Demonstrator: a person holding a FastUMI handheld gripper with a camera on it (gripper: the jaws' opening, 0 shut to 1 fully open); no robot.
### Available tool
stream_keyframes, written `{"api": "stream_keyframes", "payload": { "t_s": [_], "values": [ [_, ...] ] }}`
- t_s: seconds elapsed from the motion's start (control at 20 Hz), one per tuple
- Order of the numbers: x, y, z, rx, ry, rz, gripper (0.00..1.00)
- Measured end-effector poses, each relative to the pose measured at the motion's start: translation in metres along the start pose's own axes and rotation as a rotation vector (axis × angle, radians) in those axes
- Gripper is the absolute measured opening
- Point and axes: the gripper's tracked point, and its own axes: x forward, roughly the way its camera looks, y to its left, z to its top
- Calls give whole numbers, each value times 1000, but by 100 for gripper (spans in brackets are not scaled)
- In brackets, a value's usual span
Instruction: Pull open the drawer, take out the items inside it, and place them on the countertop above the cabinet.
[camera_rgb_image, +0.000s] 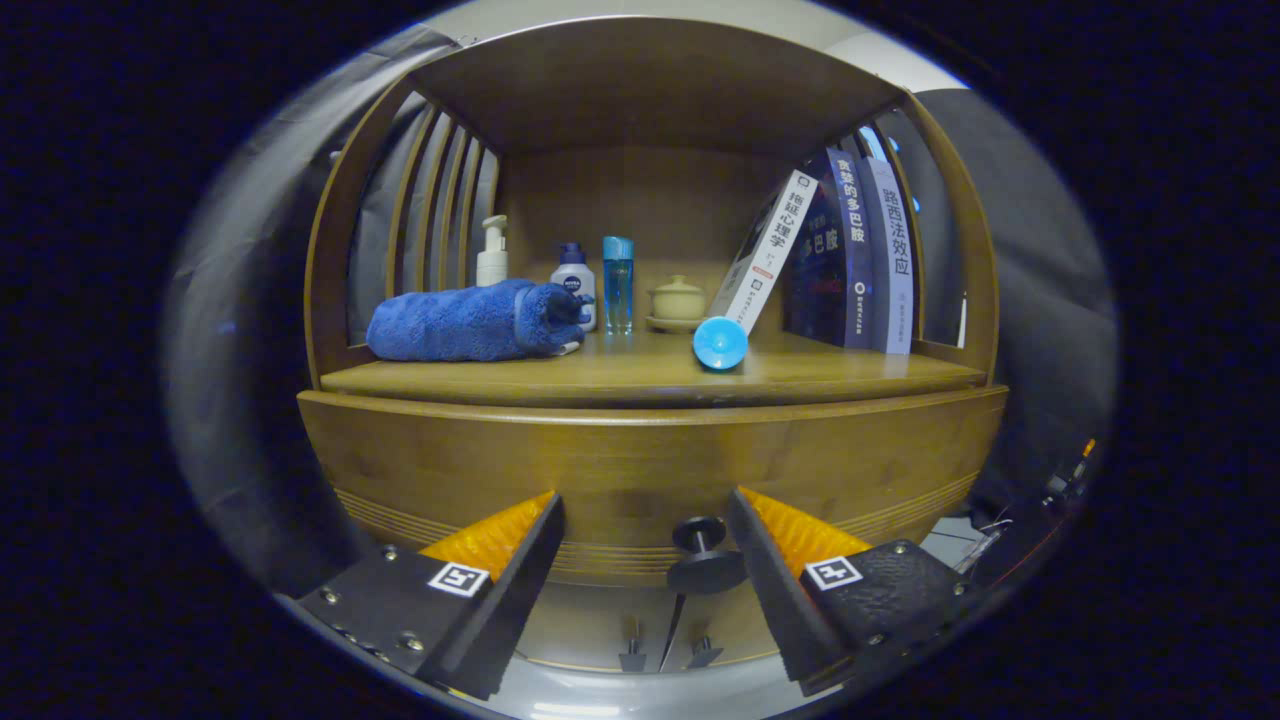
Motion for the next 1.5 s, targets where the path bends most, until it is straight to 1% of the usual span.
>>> {"api": "stream_keyframes", "payload": {
  "t_s": [0.1, 0.2, 0.25, 0.35, 0.4, 0.5, 0.7, 1.1, 1.35, 1.5],
  "values": [
    [4, -2, 3, 21, 6, 7, 98],
    [6, -8, 3, -1, 41, 6, 97],
    [5, -9, 4, 13, 52, 8, 97],
    [-12, -2, 20, 85, 46, 48, 98],
    [-24, 0, 30, 108, 37, 56, 98],
    [-54, -10, 56, 77, 7, 25, 98],
    [-115, -10, 97, 37, -49, 40, 98],
    [-223, -30, 168, 71, -145, 15, 98],
    [-268, -35, 192, 9, -211, -12, 98],
    [-286, -31, 196, 1, -240, -4, 97]
  ]
}}
